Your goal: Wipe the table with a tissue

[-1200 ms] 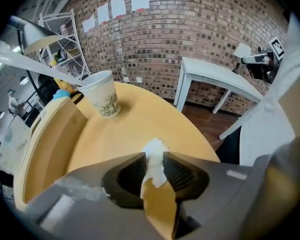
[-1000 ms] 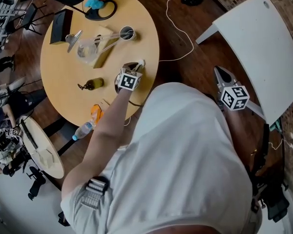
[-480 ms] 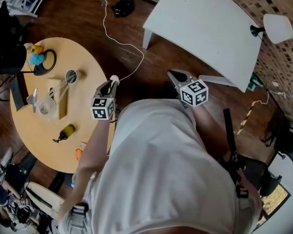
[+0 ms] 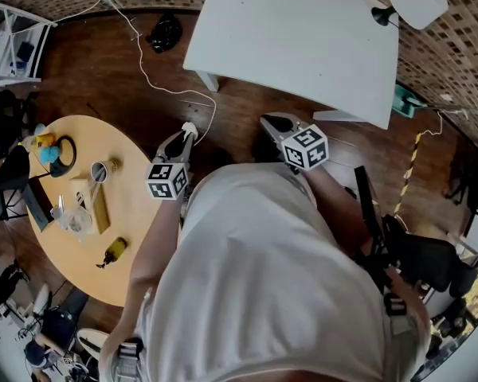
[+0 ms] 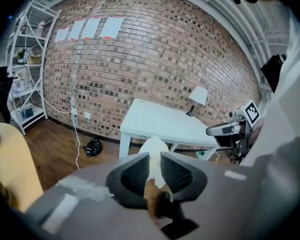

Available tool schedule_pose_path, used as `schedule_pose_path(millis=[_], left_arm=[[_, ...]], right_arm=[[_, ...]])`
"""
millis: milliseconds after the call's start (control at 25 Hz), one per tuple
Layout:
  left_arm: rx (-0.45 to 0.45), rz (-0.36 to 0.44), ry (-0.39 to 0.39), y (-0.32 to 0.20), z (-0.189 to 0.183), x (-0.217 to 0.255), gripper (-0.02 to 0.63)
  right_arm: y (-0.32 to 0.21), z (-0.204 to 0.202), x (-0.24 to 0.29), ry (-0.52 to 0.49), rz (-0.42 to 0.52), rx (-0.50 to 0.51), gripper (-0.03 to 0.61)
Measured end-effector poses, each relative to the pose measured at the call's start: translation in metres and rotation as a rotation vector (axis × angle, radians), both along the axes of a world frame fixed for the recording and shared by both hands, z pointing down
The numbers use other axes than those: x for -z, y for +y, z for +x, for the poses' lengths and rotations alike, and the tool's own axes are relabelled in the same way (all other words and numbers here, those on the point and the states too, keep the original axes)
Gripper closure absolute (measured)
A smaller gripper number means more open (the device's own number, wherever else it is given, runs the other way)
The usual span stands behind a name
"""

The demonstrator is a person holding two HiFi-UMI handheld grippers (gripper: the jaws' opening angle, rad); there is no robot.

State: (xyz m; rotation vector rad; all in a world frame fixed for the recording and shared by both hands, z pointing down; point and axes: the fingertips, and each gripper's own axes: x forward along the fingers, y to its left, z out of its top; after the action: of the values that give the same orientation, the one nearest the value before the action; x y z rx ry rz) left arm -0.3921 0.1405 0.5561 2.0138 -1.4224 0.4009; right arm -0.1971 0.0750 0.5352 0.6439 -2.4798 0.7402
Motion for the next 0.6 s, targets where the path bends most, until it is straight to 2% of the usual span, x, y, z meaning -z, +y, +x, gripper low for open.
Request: schedule_pose_path(millis=[280,400,600], left_arm=[[-0.076,0.027,0.028,-0.074,0.067,0.016,0.534],[-0.153,0.012,0.042,-0.100,0.105,0.018,0.535],[-0.268,0.024,0.120,-0.146,0.173,0.028,0.535]], right_arm=[[-0.058,0.058,0.007,-0.016,0.020,-0.051,0.569],[-0.080,0.083,0.008,-0.035,0.010,-0.083,0.569],[-0.118,0.122,0.020,-0.117,-0.011,-0.168,0.569]])
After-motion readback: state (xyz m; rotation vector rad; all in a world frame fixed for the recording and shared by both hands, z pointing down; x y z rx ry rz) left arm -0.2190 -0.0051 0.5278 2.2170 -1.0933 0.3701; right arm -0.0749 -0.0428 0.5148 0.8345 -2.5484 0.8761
